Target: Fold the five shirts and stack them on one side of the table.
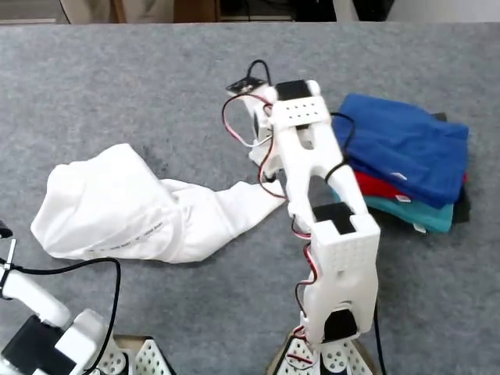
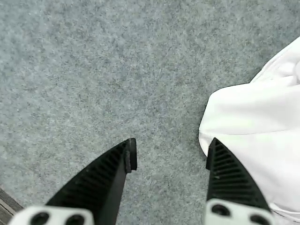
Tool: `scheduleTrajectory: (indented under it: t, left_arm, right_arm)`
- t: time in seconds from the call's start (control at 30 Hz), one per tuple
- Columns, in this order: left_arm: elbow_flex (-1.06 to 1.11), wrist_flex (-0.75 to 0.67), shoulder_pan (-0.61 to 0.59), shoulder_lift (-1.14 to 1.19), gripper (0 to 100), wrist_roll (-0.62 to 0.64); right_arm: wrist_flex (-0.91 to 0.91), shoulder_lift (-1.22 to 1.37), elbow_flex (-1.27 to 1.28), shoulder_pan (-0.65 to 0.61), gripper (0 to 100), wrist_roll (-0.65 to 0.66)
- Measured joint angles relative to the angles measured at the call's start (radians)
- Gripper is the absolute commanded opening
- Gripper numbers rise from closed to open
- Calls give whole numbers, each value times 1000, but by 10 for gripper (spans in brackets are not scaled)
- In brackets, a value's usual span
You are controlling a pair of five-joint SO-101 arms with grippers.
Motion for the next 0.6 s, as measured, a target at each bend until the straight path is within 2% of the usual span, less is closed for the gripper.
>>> scheduleTrajectory:
  t: [0.17,0.37,0.6]
  left_arm:
    - [0,0,0,0,250,0]
    - [0,0,0,0,250,0]
    - [0,0,0,0,250,0]
  right_arm:
    - [-80,0,97,-49,193,5]
    - [-169,-17,249,-48,192,5]
    - [-255,-49,302,-48,192,3]
